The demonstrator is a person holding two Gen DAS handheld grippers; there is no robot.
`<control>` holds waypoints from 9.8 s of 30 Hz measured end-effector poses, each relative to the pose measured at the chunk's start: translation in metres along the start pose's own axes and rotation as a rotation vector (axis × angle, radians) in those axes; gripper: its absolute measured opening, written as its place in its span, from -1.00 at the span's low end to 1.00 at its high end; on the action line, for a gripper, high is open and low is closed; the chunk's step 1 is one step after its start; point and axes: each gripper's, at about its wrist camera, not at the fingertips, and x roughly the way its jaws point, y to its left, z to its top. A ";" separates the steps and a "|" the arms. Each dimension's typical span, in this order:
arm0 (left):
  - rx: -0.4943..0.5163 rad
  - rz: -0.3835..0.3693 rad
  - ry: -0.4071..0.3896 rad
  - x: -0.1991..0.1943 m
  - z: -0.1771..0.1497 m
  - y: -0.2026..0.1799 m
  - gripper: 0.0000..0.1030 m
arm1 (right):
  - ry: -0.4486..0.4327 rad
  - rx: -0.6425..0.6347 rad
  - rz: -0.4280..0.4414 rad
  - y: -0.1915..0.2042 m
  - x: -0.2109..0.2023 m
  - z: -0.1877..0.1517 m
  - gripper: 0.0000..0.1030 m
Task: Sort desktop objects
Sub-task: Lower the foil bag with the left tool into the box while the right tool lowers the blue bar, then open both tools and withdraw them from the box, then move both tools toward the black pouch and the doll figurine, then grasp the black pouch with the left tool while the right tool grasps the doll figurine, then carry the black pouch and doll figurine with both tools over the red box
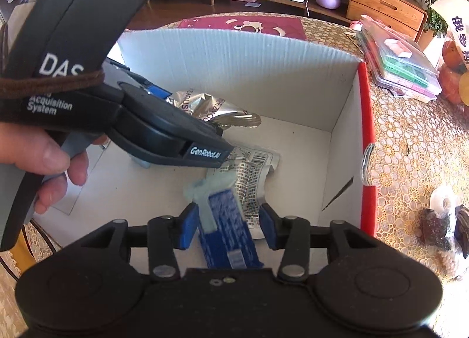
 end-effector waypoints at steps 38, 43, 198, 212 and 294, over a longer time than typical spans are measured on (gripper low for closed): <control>-0.012 0.008 -0.201 -0.122 -0.028 -0.042 0.10 | -0.295 0.063 -0.030 -0.042 -0.128 -0.061 0.00; -0.010 0.003 -0.222 -0.136 -0.035 -0.054 0.10 | -0.343 0.099 -0.054 -0.058 -0.147 -0.077 0.00; -0.055 -0.222 -0.228 -0.012 0.022 -0.254 -0.31 | -0.285 0.421 -0.344 -0.343 -0.069 -0.145 -0.32; -0.028 -0.245 -0.244 -0.049 0.009 -0.252 -0.31 | -0.315 0.404 -0.317 -0.312 -0.103 -0.163 -0.33; -0.279 -0.042 -0.368 -0.192 -0.119 -0.001 -0.31 | -0.440 0.024 -0.054 0.008 -0.159 -0.069 -0.32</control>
